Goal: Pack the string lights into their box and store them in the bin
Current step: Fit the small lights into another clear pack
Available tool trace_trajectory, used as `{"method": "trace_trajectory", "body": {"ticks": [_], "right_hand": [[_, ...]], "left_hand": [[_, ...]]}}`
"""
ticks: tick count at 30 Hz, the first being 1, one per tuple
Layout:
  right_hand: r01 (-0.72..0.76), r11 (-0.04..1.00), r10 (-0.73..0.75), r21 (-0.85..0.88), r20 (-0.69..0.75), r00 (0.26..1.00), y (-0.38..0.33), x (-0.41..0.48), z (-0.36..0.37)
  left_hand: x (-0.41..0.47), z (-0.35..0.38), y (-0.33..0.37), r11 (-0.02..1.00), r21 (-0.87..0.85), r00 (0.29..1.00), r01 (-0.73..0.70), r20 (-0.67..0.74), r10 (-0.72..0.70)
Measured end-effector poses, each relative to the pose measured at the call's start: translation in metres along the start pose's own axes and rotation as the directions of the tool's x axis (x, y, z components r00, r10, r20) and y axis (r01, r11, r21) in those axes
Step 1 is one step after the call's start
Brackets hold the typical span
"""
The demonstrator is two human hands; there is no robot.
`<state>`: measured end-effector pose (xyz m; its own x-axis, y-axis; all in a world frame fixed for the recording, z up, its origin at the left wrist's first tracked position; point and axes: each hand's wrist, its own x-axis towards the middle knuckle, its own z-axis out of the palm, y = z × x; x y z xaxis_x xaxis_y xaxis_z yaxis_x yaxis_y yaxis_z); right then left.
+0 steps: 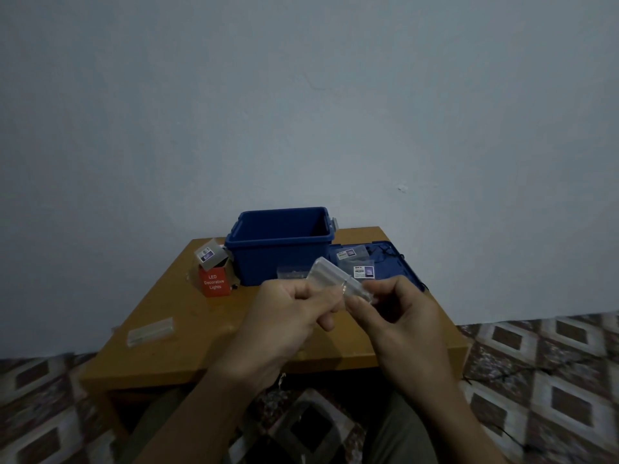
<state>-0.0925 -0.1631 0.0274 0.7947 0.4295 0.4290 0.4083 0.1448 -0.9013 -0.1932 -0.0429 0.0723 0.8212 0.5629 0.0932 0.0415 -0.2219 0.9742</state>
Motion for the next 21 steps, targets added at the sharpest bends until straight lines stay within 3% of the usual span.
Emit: {"method": "trace_trajectory", "body": {"ticks": [3, 5, 8, 11, 21], "right_hand": [[-0.022, 0.997, 0.021, 0.076, 0.009, 1.0, 0.001, 0.001, 0.0], [-0.041, 0.992, 0.033, 0.122, 0.063, 0.997, 0.0, 0.001, -0.001], [-0.111, 0.964, 0.059, 0.241, 0.211, 0.976, -0.004, 0.003, -0.008], [-0.095, 0.972, 0.03, 0.217, 0.286, 0.958, -0.007, 0.005, -0.014], [-0.069, 0.959, -0.007, 0.276, 0.266, 0.964, -0.005, 0.008, -0.017]], "left_hand": [[0.003, 0.001, -0.001, 0.998, 0.068, 0.999, 0.017, -0.044, -0.014], [0.003, 0.001, -0.001, 0.995, 0.089, 0.999, 0.035, 0.03, -0.037], [0.002, -0.003, -0.005, 1.0, -0.016, 0.989, 0.002, 0.15, 0.001], [0.001, -0.008, -0.009, 0.997, -0.077, 0.978, -0.017, 0.207, 0.033], [0.005, -0.013, -0.016, 0.985, -0.173, 0.935, 0.0, 0.35, 0.061]]}}
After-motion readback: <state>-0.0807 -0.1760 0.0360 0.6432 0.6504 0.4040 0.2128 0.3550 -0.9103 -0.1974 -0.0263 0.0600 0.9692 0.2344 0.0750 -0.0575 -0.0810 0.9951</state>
